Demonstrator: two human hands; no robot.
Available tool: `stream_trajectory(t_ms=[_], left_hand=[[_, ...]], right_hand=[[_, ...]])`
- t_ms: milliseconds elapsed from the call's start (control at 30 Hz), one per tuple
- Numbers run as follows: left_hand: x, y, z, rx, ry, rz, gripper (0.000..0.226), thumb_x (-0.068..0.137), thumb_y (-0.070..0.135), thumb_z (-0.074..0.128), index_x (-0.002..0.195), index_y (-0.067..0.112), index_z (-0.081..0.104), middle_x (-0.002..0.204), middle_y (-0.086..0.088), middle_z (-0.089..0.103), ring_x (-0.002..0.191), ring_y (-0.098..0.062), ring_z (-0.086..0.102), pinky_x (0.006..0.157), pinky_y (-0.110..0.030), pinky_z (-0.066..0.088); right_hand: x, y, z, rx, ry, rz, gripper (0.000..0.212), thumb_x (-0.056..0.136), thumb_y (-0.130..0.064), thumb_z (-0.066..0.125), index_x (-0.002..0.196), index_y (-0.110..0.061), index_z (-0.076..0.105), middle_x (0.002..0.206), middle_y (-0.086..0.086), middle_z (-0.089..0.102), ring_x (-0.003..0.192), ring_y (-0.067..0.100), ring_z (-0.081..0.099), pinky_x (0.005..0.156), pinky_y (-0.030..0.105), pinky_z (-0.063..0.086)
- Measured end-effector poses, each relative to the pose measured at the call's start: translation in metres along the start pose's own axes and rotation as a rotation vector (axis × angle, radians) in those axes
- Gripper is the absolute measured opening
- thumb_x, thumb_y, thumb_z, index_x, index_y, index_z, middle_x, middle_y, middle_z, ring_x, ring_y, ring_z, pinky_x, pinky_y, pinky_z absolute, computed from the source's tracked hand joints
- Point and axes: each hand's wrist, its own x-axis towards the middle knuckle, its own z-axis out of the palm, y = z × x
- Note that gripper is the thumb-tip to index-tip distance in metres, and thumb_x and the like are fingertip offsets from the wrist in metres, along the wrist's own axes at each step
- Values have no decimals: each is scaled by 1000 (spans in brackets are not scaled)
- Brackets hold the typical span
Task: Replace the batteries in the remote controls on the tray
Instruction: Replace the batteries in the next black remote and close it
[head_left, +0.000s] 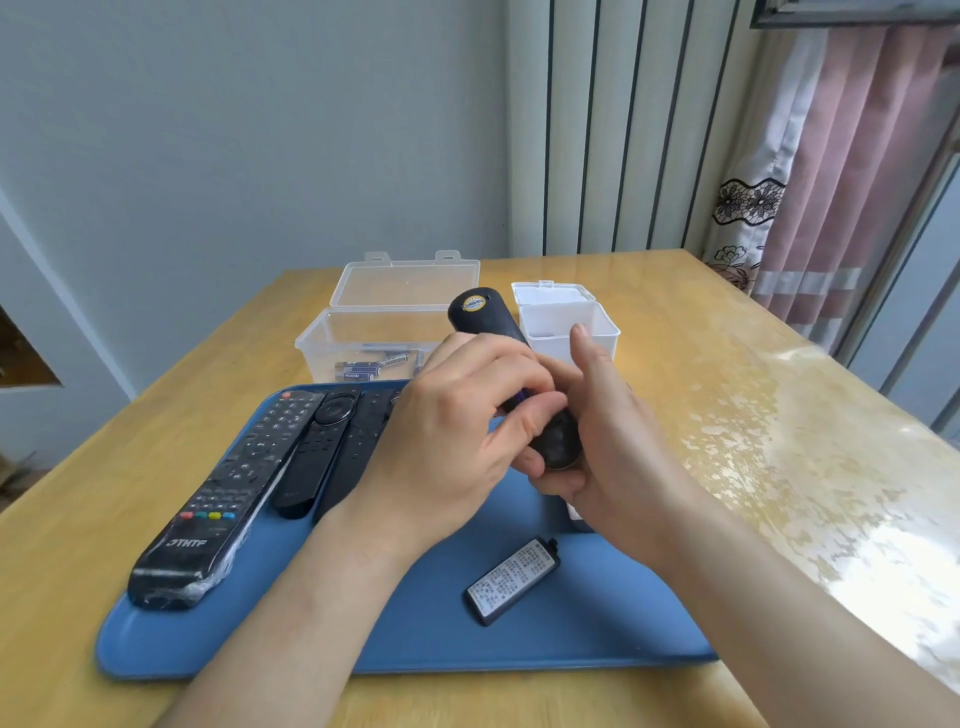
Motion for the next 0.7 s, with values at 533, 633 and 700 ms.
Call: stream_trajectory(t_ms=[533,633,700], left_hand=[[1,10,4,-215,232,-254,36,98,38,45,74,16,61,66,12,59,59,-10,57,57,-25,48],[12,18,-7,-831,414,-678,42,98,41,45,66,18,56,56,3,61,50,-12,55,47,-27,48],[14,10,-17,-1084,451,-817,32,96,38,50,72,17,49,54,1,55,45,-10,49,41,-19,40]], right_hand=[[0,11,8,-102,-36,-6,56,103,-51,28,102,-4,59,70,9,53,51,18,44,39,22,22],[0,9,7,-102,-15,-21,45,105,-41,31,114,-12,63,90,9,71,49,18,44,38,20,23],[-1,7,6,-111,0,-30,30,104,-26,37,115,-16,63,96,9,74,49,19,45,41,21,23]])
